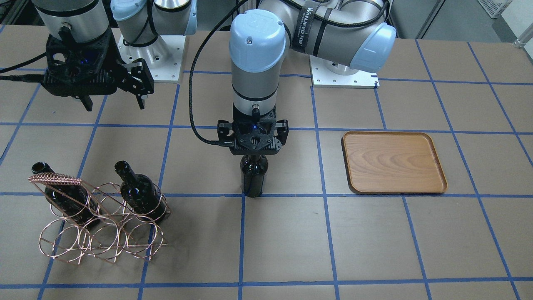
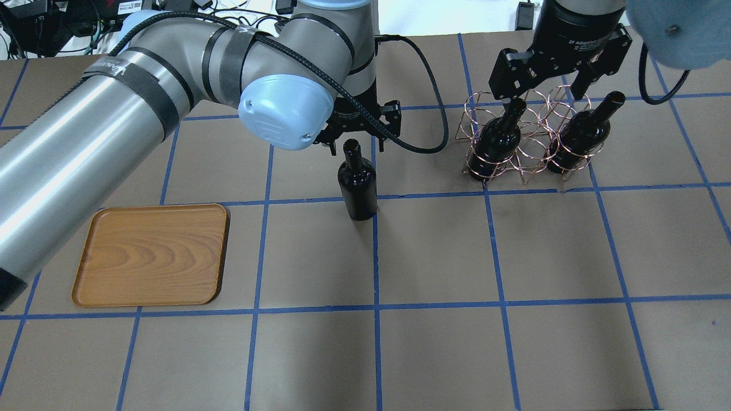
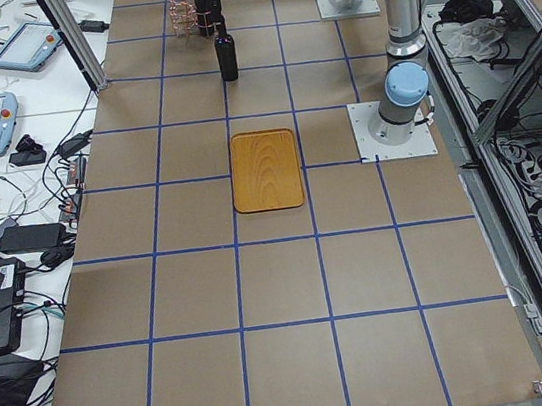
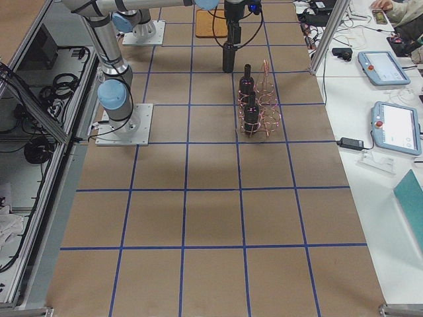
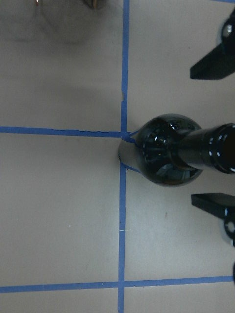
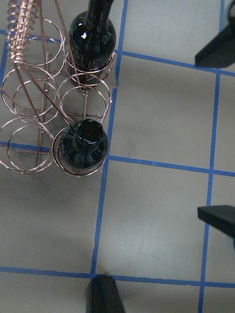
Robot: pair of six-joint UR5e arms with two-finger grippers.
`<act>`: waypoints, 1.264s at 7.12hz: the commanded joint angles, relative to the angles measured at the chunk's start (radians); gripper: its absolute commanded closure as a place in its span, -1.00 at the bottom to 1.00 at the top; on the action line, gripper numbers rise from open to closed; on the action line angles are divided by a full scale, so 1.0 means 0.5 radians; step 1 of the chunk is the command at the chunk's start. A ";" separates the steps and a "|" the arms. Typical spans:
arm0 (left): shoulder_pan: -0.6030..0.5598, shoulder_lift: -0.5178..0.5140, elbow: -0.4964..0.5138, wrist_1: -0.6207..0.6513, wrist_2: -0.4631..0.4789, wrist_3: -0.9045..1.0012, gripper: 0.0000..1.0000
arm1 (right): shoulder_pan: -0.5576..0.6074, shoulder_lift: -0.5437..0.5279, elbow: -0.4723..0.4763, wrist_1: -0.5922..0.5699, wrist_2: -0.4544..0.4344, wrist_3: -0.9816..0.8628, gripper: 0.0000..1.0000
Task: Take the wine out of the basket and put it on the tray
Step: 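Reach the left gripper over the standing bottle and grasp its neck, then lift the bottle with the left gripper and carry it over the tray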
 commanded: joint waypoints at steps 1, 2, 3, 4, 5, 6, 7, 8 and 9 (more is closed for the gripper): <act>-0.001 0.011 -0.014 -0.028 -0.006 0.011 0.59 | 0.000 0.000 0.000 -0.001 0.000 0.000 -1.00; 0.023 0.060 -0.014 -0.131 -0.006 0.115 1.00 | 0.000 0.000 0.000 0.002 0.000 0.000 -1.00; 0.081 0.076 -0.008 -0.141 -0.012 0.137 1.00 | 0.000 0.000 0.003 -0.001 0.000 0.003 -1.00; 0.124 0.094 -0.008 -0.141 -0.006 0.165 1.00 | 0.000 0.000 0.003 -0.001 0.000 0.003 -1.00; 0.228 0.146 -0.005 -0.278 -0.003 0.283 1.00 | 0.000 0.000 0.003 -0.001 0.000 0.000 -1.00; 0.396 0.219 -0.011 -0.498 0.006 0.524 1.00 | 0.006 0.000 0.003 -0.004 0.000 0.003 -1.00; 0.595 0.293 -0.023 -0.555 0.019 0.700 1.00 | 0.006 0.000 0.003 -0.004 0.000 0.003 -1.00; 0.834 0.348 -0.047 -0.528 0.016 0.732 1.00 | 0.000 0.000 0.003 -0.004 0.000 0.003 -1.00; 1.076 0.413 -0.118 -0.555 0.019 0.869 1.00 | 0.000 0.000 0.003 -0.001 0.000 0.003 -1.00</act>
